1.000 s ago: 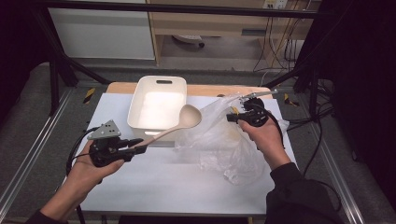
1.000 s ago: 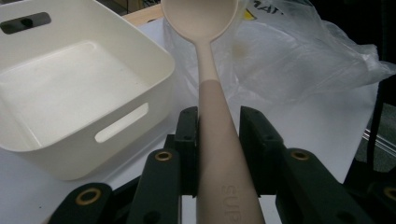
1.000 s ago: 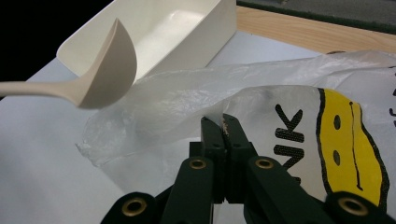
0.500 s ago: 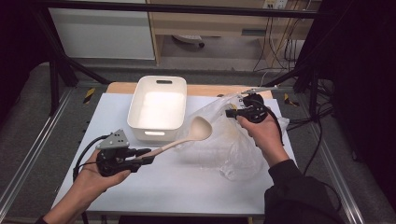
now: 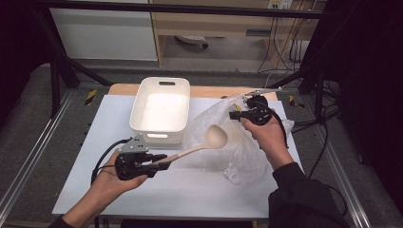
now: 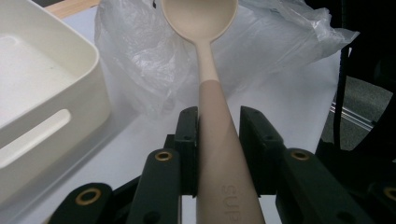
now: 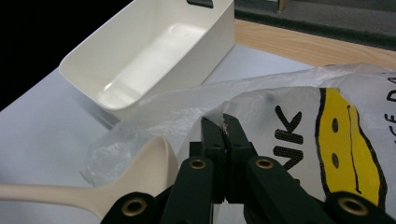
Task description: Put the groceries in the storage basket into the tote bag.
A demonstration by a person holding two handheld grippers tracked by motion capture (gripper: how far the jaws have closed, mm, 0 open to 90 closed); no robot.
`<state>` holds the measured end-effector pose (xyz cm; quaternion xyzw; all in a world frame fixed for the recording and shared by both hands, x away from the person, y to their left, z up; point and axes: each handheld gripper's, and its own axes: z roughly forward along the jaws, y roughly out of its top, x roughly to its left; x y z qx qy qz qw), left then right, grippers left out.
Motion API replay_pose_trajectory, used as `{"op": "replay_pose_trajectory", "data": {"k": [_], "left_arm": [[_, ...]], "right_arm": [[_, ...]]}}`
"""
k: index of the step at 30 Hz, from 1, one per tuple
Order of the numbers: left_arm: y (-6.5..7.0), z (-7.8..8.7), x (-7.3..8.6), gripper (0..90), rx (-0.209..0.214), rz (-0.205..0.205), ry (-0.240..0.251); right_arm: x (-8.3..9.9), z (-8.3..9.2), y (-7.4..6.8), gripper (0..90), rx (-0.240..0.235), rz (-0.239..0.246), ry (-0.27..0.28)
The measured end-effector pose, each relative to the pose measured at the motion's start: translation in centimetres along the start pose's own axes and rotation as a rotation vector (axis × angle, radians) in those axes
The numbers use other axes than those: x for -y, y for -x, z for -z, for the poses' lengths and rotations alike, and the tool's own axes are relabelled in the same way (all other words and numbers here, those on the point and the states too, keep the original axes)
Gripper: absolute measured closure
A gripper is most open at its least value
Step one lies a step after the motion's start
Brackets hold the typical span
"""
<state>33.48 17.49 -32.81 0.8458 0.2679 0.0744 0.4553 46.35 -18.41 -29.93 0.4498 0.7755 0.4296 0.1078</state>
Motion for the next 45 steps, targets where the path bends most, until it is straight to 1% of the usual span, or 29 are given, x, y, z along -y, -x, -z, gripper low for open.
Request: {"op": "replay_pose_trajectory", "data": {"k": [6, 9, 12, 13, 14, 17, 21, 23, 27, 34, 35, 38, 41, 45], "left_arm": [[1.0, -1.2, -0.3, 68.7, 0.025, -0.017, -0.009], [1.4, -1.6, -0.2, 68.7, 0.017, -0.034, -0.020], [1.1, -2.3, -0.1, 68.7, 0.013, -0.030, -0.026], [0.9, -2.6, 0.0, 68.7, 0.004, -0.035, -0.031], [0.8, -2.9, 0.0, 68.7, -0.002, -0.031, -0.030], [0.4, -4.2, -0.1, 68.7, -0.019, -0.032, -0.027], [-0.1, -6.1, -0.5, 68.7, -0.047, -0.014, -0.014], [-0.2, -6.9, -0.7, 68.7, -0.054, -0.009, -0.008], [-0.2, -8.6, -1.1, 68.7, -0.062, -0.016, 0.002], [-0.1, -11.2, -2.0, 68.7, -0.079, -0.029, 0.004], [-0.1, -11.5, -2.0, 68.7, -0.082, -0.033, 0.004], [-0.4, -12.3, -1.9, 68.7, -0.085, -0.028, 0.000], [-0.8, -12.9, -1.7, 68.7, -0.097, -0.022, -0.006], [-1.2, -13.5, -1.6, 68.7, -0.097, -0.018, 0.003]], "right_arm": [[0.1, 0.2, 0.2, 90.0, 0.008, -0.005, 0.002], [0.1, 0.2, 0.4, 90.0, 0.009, -0.012, 0.004], [0.2, 0.2, 0.3, 90.0, 0.009, -0.010, 0.008], [0.2, 0.3, 0.3, 90.0, 0.007, -0.009, 0.010], [0.3, 0.3, 0.3, 90.0, 0.008, -0.010, 0.008], [0.4, 0.4, 0.2, 90.0, 0.009, -0.012, 0.010], [0.6, 0.4, -0.1, 90.0, 0.008, -0.006, 0.012], [0.7, 0.5, -0.3, 90.0, 0.010, 0.002, 0.011], [0.7, 0.7, -0.8, 90.0, 0.001, 0.013, 0.020], [0.7, 1.2, -1.4, 90.0, 0.009, 0.032, 0.033], [0.7, 1.2, -1.4, 90.0, 0.009, 0.034, 0.037], [0.8, 1.6, -1.5, 90.0, 0.011, 0.035, 0.046], [0.9, 1.9, -1.6, 90.0, 0.012, 0.037, 0.050], [0.9, 2.2, -1.5, 90.0, 0.012, 0.035, 0.055]]}}
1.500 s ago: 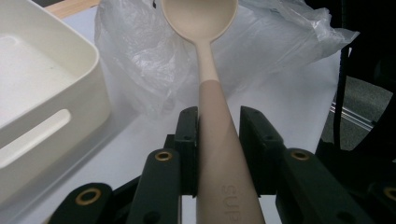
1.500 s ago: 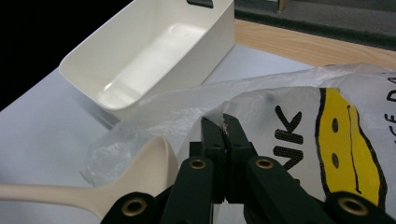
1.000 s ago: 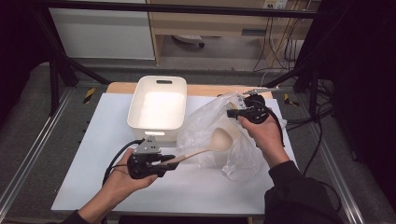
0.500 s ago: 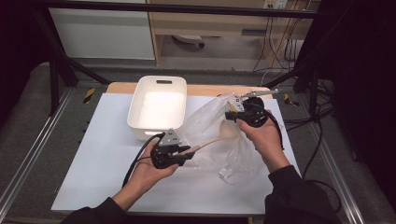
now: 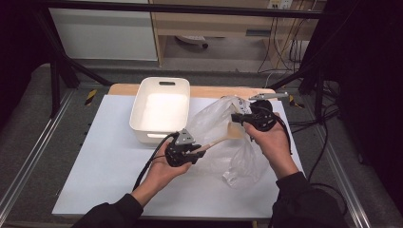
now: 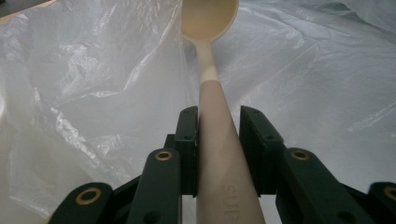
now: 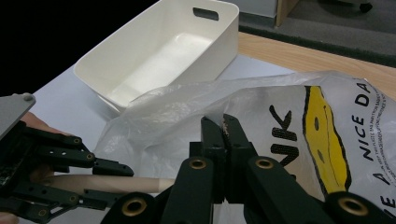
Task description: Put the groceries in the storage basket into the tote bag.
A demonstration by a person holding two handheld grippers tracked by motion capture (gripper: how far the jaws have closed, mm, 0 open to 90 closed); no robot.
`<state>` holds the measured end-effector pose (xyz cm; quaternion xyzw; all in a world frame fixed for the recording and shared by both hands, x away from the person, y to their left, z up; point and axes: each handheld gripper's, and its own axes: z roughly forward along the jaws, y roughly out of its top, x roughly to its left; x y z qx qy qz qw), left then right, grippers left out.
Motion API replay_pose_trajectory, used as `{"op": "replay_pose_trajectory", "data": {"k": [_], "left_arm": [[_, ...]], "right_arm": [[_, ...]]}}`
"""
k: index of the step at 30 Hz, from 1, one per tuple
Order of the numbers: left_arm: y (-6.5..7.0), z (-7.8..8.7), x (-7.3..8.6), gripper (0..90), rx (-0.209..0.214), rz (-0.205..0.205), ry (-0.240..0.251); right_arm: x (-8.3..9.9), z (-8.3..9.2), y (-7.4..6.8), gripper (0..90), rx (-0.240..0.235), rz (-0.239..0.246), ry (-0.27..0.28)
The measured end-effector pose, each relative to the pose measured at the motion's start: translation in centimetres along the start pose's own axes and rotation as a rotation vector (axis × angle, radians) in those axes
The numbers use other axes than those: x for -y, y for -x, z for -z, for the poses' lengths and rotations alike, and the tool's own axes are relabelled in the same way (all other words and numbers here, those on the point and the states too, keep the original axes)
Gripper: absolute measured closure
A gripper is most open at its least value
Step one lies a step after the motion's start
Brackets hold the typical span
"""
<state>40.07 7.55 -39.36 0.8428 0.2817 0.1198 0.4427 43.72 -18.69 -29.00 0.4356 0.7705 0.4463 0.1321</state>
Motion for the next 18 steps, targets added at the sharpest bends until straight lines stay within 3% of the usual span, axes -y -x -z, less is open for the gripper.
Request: {"op": "replay_pose_trajectory", "data": {"k": [9, 18], "left_arm": [[1.2, -0.7, -0.3, 68.7, 0.010, -0.011, 0.000], [2.8, -0.3, -1.5, 68.7, 0.025, -0.025, 0.026]], "right_arm": [[0.2, -0.5, 0.0, 90.0, 0.006, -0.003, -0.011], [0.6, -1.1, -0.2, 90.0, 0.003, -0.005, -0.015]]}}
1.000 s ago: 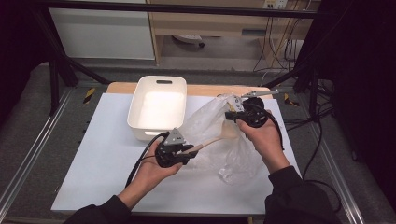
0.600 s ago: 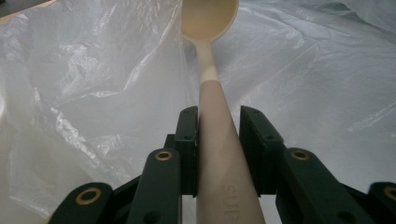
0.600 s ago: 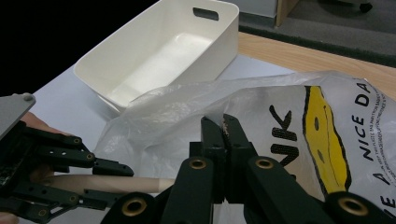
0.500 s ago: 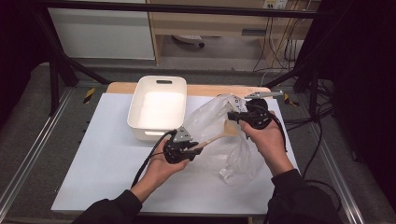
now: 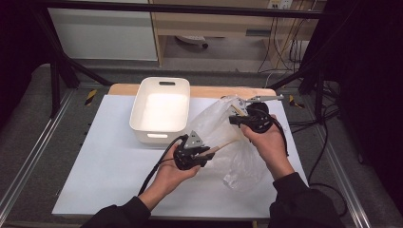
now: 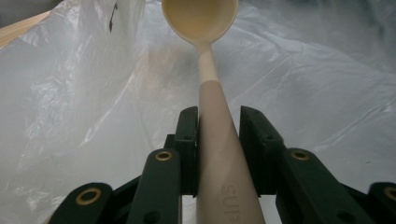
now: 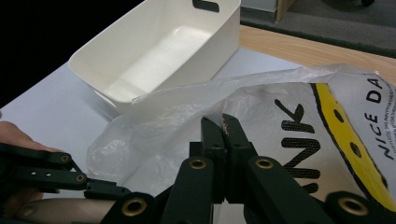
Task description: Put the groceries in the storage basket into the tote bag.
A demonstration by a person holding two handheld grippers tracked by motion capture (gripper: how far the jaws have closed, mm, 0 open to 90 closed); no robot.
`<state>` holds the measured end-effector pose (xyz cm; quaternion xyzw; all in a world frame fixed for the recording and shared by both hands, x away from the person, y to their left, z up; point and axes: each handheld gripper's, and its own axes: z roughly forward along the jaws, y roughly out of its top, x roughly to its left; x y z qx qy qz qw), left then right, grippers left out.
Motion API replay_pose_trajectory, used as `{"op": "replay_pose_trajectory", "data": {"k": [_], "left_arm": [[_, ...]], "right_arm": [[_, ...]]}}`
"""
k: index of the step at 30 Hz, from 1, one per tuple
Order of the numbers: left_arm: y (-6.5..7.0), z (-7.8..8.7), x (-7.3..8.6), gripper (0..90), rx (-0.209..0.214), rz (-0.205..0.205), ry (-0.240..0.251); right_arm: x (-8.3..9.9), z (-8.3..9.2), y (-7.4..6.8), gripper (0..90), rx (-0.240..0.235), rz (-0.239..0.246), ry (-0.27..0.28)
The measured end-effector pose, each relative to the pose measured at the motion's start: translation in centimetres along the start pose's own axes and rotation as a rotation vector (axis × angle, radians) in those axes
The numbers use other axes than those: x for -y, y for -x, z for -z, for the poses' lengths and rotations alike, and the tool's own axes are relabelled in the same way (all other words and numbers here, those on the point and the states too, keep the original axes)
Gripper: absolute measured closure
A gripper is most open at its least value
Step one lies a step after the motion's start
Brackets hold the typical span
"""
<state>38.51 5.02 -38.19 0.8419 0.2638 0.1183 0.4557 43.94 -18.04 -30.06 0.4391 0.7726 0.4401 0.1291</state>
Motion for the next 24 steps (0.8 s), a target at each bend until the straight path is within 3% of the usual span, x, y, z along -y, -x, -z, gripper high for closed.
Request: {"op": "replay_pose_trajectory", "data": {"k": [5, 12, 24], "left_arm": [[0.5, -0.8, -0.4, 68.7, -0.015, -0.019, -0.003], [0.5, -3.5, -0.3, 68.7, -0.020, -0.005, 0.006], [1.1, -6.1, -0.2, 68.7, -0.043, -0.026, 0.008]], "right_arm": [[0.0, 0.1, -0.1, 90.0, -0.001, -0.004, 0.004], [0.0, 0.6, -0.8, 90.0, -0.010, 0.008, 0.008], [-0.3, 0.6, -1.3, 90.0, -0.020, 0.008, 0.014]]}}
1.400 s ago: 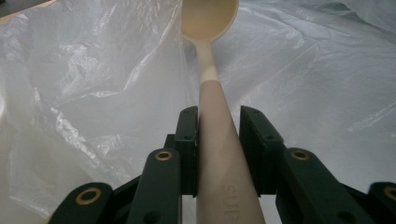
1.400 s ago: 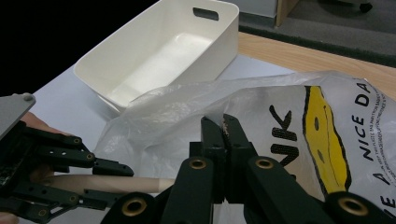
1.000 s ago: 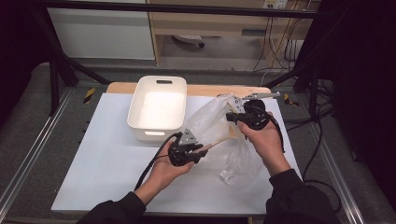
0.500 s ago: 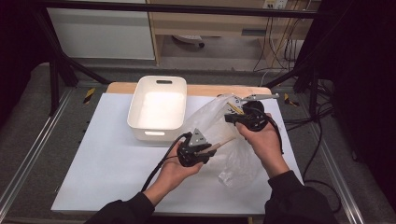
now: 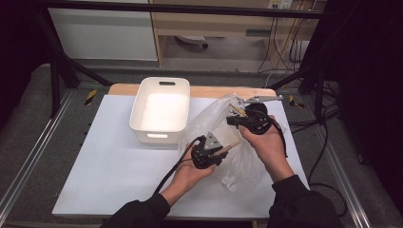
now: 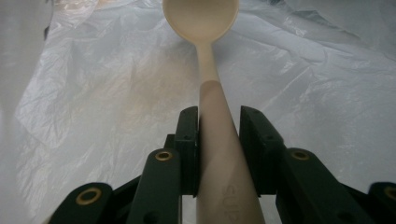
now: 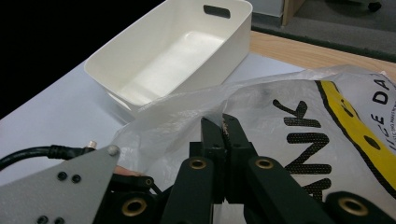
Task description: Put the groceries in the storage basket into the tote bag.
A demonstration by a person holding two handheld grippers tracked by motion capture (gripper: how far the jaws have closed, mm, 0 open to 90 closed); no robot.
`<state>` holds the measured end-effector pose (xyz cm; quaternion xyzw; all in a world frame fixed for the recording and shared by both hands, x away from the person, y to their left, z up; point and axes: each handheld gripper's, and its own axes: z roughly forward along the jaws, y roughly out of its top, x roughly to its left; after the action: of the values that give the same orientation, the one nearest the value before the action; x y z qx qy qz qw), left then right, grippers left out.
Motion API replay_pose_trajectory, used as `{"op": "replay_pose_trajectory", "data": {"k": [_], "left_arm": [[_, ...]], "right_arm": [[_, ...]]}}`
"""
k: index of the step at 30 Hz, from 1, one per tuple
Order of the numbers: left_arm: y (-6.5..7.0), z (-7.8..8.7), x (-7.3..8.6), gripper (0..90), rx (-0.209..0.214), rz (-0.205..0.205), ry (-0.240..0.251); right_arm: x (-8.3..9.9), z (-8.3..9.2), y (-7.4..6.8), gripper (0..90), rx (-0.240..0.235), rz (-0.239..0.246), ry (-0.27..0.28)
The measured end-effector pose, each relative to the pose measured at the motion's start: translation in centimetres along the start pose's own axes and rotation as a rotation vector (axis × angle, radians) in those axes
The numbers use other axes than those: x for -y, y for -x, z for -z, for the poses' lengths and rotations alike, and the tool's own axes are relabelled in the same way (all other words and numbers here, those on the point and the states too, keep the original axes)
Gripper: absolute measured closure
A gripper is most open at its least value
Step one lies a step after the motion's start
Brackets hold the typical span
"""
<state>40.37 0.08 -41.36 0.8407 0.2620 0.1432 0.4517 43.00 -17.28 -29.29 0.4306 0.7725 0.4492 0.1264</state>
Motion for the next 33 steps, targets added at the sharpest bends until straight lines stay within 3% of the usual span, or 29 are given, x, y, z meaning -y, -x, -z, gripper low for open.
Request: {"op": "replay_pose_trajectory", "data": {"k": [10, 17, 25, 33], "left_arm": [[0.4, -2.2, 0.5, 68.7, -0.008, -0.025, -0.005], [0.3, -2.8, 0.8, 68.7, -0.014, -0.031, 0.005], [0.1, -3.3, 1.6, 68.6, -0.017, -0.054, -0.022], [0.5, -3.0, 1.1, 68.9, -0.056, -0.071, 0.033]], "right_arm": [[-0.3, 0.2, -0.2, 90.0, -0.013, -0.003, 0.021], [-0.3, 0.7, -0.3, 90.0, -0.016, -0.003, 0.026], [-0.2, 0.5, -0.2, 90.0, -0.018, -0.001, 0.022], [0.0, 0.2, -0.3, 90.0, -0.023, -0.001, 0.009]]}}
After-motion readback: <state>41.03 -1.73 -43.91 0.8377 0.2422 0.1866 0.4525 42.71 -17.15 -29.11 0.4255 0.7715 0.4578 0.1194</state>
